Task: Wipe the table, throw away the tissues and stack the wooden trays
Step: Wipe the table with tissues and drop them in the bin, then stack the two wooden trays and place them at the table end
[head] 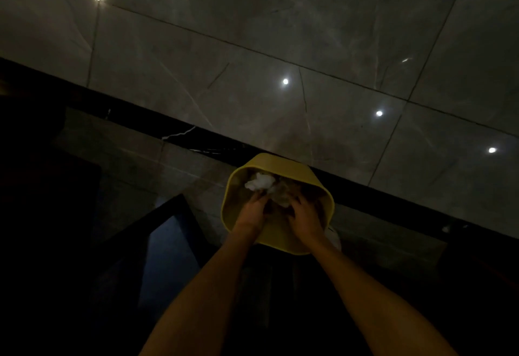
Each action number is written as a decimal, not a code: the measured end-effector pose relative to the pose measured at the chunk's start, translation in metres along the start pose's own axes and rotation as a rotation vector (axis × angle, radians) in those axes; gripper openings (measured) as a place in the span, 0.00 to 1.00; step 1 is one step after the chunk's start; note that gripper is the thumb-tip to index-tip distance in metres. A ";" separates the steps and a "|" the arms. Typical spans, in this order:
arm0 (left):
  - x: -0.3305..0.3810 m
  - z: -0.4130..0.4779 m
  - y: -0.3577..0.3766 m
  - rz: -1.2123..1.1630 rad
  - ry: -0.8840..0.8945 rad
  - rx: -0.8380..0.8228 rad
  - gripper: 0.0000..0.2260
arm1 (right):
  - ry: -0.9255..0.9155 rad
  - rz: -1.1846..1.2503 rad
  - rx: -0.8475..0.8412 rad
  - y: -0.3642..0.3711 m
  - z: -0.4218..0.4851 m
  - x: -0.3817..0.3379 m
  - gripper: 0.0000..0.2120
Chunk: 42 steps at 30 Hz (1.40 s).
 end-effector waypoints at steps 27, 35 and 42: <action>0.025 -0.691 -0.070 0.004 0.062 0.843 0.23 | -0.564 -0.031 0.287 -0.112 -0.607 -0.269 0.28; -0.164 -0.871 0.104 -0.273 -0.083 1.155 0.25 | -0.816 -0.134 0.271 0.042 -0.736 -0.303 0.27; -0.289 -0.926 0.306 -0.607 -0.327 1.176 0.24 | -0.843 -0.194 0.096 0.189 -0.768 -0.270 0.26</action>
Point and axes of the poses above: each hand's wrist, its own z-axis towards the middle knuckle, its own y-axis out of the palm, x = y × z, the point moved 8 cm from there along z, towards the middle knuckle, and after that the axes turned 6 degrees about -x, right-handed, at the moved point
